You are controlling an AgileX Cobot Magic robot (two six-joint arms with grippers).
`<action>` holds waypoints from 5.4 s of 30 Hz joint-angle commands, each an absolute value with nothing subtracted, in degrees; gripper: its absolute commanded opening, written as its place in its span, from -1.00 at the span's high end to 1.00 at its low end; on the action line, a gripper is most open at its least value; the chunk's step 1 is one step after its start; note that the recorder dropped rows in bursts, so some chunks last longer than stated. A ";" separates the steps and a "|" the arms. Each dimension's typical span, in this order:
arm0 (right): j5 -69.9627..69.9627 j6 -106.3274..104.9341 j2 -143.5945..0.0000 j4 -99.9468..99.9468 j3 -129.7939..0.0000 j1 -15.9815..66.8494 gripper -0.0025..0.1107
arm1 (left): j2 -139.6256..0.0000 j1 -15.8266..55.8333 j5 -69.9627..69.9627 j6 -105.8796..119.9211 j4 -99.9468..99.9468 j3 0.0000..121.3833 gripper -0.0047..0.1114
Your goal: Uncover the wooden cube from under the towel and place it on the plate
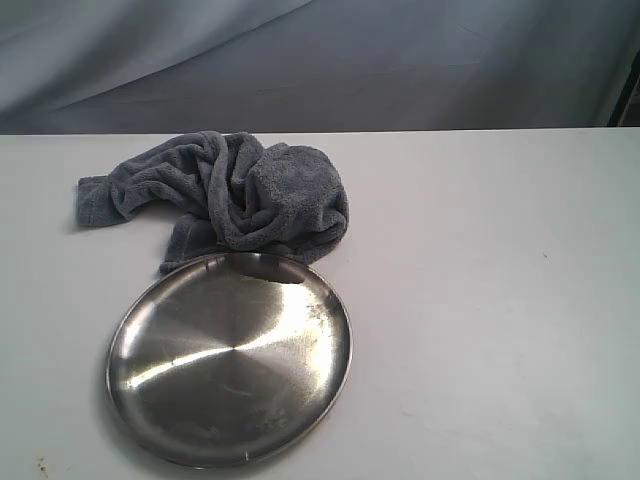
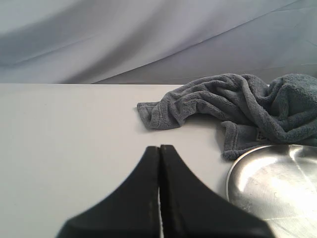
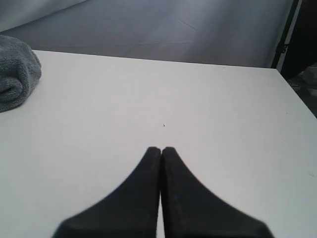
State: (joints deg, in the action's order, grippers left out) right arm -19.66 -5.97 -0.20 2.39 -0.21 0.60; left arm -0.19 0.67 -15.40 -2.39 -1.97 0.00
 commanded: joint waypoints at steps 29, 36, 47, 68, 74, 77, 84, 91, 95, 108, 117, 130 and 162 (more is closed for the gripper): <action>-19.58 -5.75 0.00 2.55 0.00 0.71 0.96 | 0.00 0.94 -14.86 -2.42 -2.42 0.00 0.92; -19.58 -5.75 0.00 2.55 0.00 0.71 0.96 | 0.00 0.94 -5.82 -2.71 1.49 0.00 0.92; -19.58 -5.75 0.00 2.55 0.00 0.71 0.96 | 0.00 0.94 12.78 -18.93 0.00 0.00 0.92; -19.58 -5.75 0.00 2.55 0.00 0.71 0.96 | -52.46 0.94 51.45 -49.22 -56.13 19.99 0.92; -19.58 -5.75 0.00 2.55 0.00 0.71 0.96 | -77.22 0.94 55.77 -55.93 -68.13 36.33 0.92; -19.58 -5.75 0.00 2.55 0.00 0.71 0.96 | -85.23 1.59 58.05 -55.93 -72.40 42.52 0.92; -19.58 -5.75 0.00 2.55 0.00 0.71 0.96 | -89.19 9.73 33.20 -59.75 -73.84 50.58 0.92; -19.58 -5.75 0.00 2.55 0.00 0.71 0.96 | -85.73 15.55 25.72 -59.49 -73.36 52.99 0.92; -19.58 -5.75 0.00 2.55 0.00 0.71 0.96 | -82.02 19.50 7.00 -59.48 -71.49 52.99 0.92; -19.58 -5.75 0.00 2.55 0.00 0.71 0.96 | -76.11 35.20 -23.34 -48.42 -74.20 53.62 0.92; -19.58 -5.75 0.00 2.55 0.00 0.71 0.96 | -86.87 37.99 -35.87 -9.62 -37.51 63.12 0.92; -19.58 -5.75 0.00 2.55 0.00 0.71 0.96 | -102.59 37.99 -29.75 3.15 -19.97 80.01 0.92; -19.58 -5.75 0.00 2.55 0.00 0.71 0.96 | -119.46 24.13 -53.76 22.59 4.41 97.31 0.92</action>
